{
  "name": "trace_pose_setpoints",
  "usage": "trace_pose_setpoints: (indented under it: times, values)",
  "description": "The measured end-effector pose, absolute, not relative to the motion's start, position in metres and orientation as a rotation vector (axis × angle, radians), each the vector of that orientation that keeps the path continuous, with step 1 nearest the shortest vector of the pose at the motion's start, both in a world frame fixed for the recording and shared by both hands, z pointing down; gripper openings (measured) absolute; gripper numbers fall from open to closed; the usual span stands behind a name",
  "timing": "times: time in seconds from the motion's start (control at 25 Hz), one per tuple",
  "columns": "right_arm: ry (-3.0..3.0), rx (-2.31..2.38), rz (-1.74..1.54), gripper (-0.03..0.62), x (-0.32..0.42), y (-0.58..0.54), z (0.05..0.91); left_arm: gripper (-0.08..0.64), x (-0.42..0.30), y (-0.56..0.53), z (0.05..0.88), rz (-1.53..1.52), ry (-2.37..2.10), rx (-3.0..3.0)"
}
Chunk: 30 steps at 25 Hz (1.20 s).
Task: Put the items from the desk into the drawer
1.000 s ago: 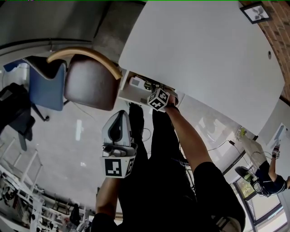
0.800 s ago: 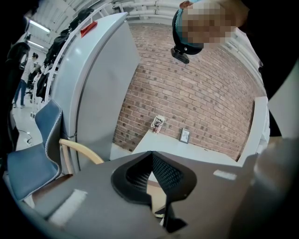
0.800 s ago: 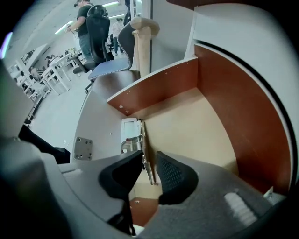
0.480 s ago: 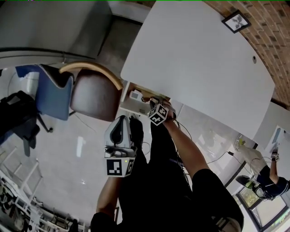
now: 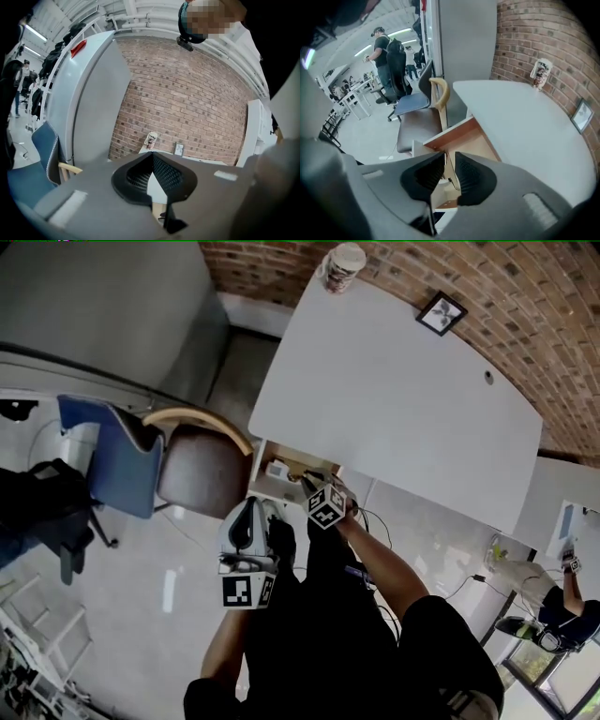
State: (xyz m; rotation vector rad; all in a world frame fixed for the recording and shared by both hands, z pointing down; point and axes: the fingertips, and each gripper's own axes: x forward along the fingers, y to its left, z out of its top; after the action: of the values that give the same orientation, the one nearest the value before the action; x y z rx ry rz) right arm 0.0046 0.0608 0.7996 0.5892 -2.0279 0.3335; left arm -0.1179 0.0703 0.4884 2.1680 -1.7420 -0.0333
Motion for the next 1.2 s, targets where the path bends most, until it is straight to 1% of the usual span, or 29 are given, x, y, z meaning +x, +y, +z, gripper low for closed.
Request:
trace_pose_setpoints:
  times: [0.16,0.24,0.68,1.0,1.2]
  values:
    - [-2.124,0.649,0.301,0.060,-0.003,0.050,0.734,0.020,-0.117,0.070,0.468,-0.063,-1.748,2.189]
    - [-2.174,0.704,0.294,0.035,-0.003,0.040,0.700,0.020,-0.114,0.069,0.456,-0.092,-1.744,2.214]
    - [-2.444,1.037,0.329,0.008,0.014,0.014,0.527,0.020,-0.102,0.068,0.401,-0.150,-1.729,2.311]
    - [-2.586,1.196,0.332,0.005,0.039,0.028,0.437,0.020,-0.093,0.068,0.371,-0.169,-1.747,2.358]
    - [-2.628,1.239,0.353,0.005,0.048,0.042,0.411,0.020,-0.090,0.067,0.368,-0.171,-1.750,2.350]
